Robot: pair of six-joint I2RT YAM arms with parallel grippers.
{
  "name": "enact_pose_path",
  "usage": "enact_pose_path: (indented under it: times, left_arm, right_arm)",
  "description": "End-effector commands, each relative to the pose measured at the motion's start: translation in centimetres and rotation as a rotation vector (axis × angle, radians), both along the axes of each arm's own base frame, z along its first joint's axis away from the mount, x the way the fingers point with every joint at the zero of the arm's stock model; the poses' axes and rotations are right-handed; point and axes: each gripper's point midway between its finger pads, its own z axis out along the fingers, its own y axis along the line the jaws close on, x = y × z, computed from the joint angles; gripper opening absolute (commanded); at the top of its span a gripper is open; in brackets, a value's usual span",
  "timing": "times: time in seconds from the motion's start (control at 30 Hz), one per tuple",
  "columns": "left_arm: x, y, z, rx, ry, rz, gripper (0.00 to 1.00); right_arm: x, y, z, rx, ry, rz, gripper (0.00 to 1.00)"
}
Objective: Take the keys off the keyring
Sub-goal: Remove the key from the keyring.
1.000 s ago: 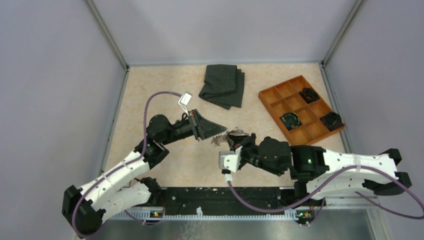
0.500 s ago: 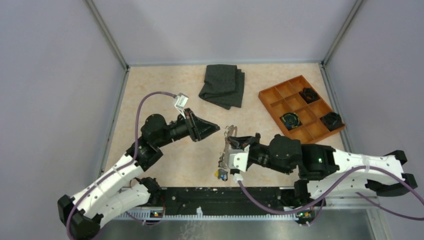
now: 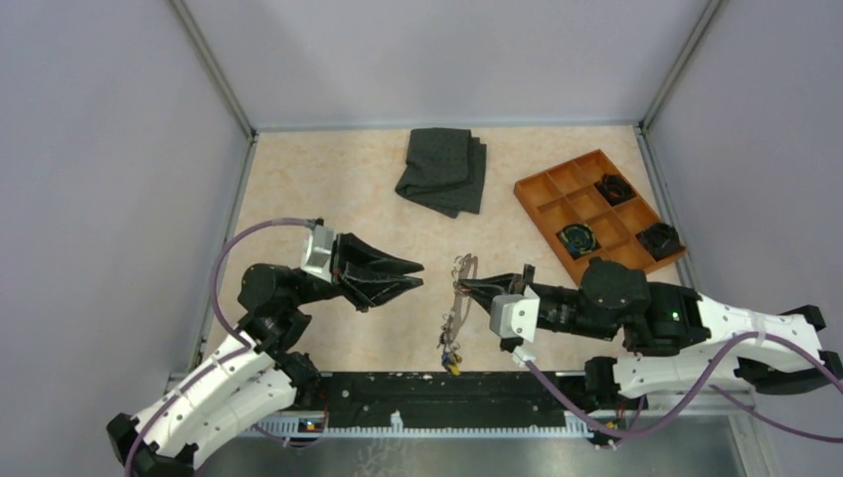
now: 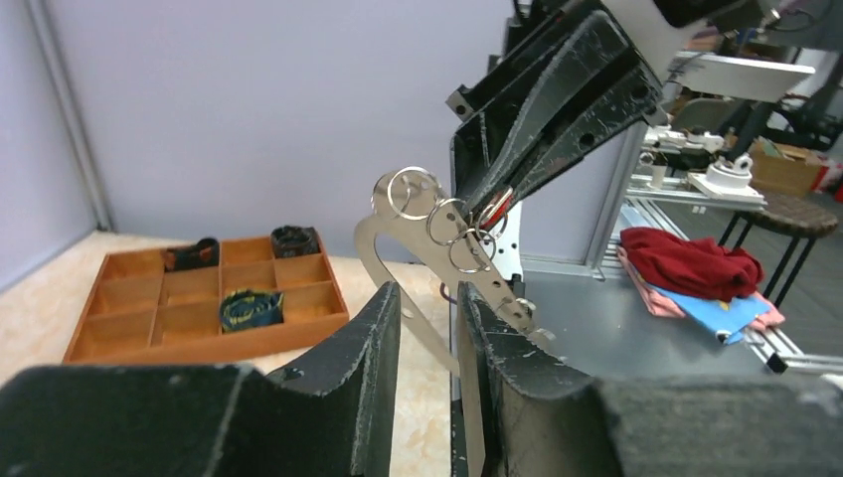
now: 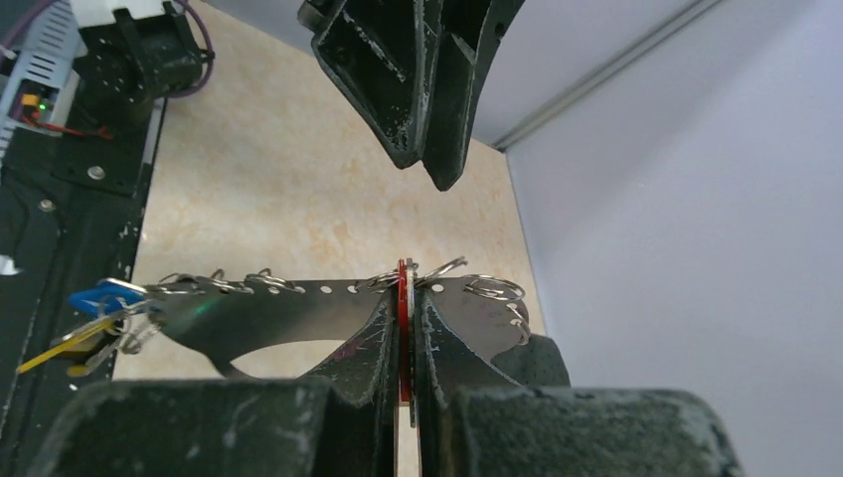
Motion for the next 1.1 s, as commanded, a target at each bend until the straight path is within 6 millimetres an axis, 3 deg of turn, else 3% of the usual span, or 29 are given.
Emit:
enact_pose_path:
  times: [0.0, 0.27, 0.6, 1.07]
  left_arm:
    - [-2.6, 0.3, 2.0, -0.074, -0.248, -0.104, 0.34]
    - [-4.3, -0.1, 2.3, -0.095, -0.304, -0.231, 0.39]
    - [-6.5, -0.4, 1.8, -0.080, -0.334, -0.375, 0.37]
    - [-5.4, -2.2, 1.8, -0.062, -0.314, -0.375, 0.40]
  right_arm:
    - [-2.0, -0.6, 4.9, 0.155, 0.041, 0.105, 0.00]
    - [-3.2, 0.0, 4.2, 0.119, 0.077, 0.168, 0.00]
    - [-3.4, 0.3, 4.4, 0.126, 0.078, 0.182, 0.00]
    - [-3.7, 0.7, 4.3, 0.121, 0.085, 0.202, 0.00]
